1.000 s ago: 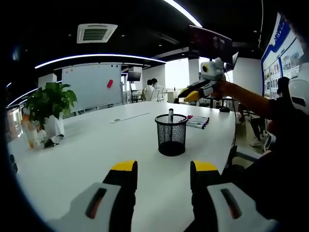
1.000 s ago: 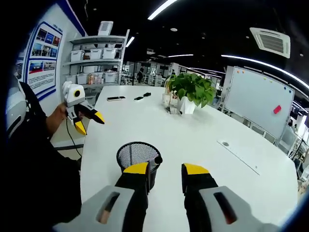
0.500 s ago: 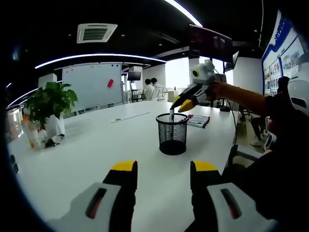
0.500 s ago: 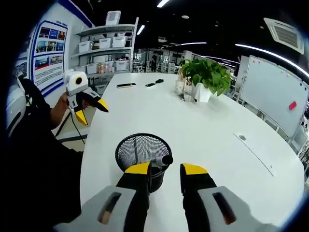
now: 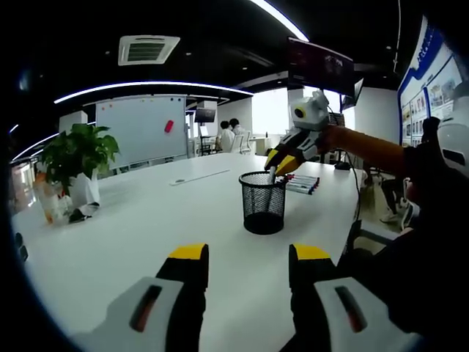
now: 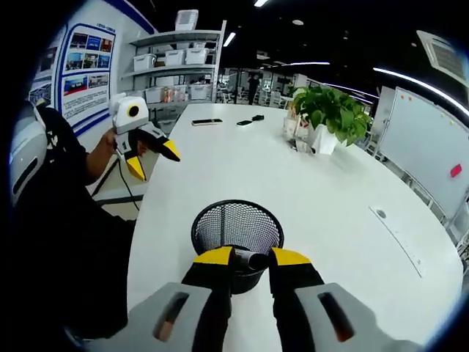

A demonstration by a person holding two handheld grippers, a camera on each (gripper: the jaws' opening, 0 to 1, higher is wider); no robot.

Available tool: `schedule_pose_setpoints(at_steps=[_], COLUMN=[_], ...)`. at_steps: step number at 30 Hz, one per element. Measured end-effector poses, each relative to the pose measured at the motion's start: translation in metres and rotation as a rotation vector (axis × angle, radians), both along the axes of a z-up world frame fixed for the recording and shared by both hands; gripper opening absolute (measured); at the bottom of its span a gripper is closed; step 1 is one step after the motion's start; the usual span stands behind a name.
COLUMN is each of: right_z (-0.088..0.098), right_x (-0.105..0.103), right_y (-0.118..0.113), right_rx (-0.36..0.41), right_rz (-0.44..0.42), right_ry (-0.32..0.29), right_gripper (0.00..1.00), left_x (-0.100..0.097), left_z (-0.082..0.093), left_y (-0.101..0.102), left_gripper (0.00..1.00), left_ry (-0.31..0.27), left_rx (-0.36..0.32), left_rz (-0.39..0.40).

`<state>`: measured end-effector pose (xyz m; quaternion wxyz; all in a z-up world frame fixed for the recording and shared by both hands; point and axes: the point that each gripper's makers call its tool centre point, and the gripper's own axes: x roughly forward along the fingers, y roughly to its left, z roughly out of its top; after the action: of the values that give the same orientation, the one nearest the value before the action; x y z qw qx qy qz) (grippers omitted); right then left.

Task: Pick up the whiteboard markers from the pen holder and place them facing the whiteboard neatly

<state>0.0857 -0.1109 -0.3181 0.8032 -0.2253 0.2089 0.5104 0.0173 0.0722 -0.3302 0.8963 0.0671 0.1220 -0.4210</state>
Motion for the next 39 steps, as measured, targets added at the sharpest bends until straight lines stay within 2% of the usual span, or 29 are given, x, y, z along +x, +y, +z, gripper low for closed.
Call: schedule_pose_setpoints(at_steps=[5,8,15,17,21,30,33,39], right_z=[0.000,0.000,0.000,0.000,0.001,0.002,0.001,0.000], right_x=[-0.007,-0.011,-0.014,-0.011,-0.014,-0.012,-0.011,-0.010], right_y=[0.001,0.002,0.002,0.001,0.002,-0.004,-0.006,-0.005], right_rx=[0.012,0.024,0.053,0.044,0.044,0.022,0.022,0.015], right_rz=[0.020,0.013,-0.005,-0.032,0.001,-0.010,-0.035,-0.076], right_ry=[0.023,0.054,0.085,0.070,0.063,0.054,0.067,0.068], right_gripper=[0.18,0.17,0.14,0.14,0.14,0.19,0.14,0.13], left_x=[0.001,0.000,0.000,0.000,0.001,0.001,0.002,0.001], left_z=[-0.002,-0.002,-0.003,-0.003,-0.005,-0.005,-0.005,-0.005], left_y=[-0.002,-0.004,-0.003,-0.002,-0.002,-0.002,-0.002,-0.004], left_gripper=[0.45,0.45,0.45,0.45,0.45,0.45,0.45,0.45], left_ry=[0.005,0.004,0.007,0.005,0.010,0.012,0.011,0.012], left_rx=[0.002,0.003,0.003,0.001,0.003,0.003,0.002,0.003], left_rz=[-0.002,-0.007,-0.006,-0.004,-0.005,-0.005,-0.001,-0.006])
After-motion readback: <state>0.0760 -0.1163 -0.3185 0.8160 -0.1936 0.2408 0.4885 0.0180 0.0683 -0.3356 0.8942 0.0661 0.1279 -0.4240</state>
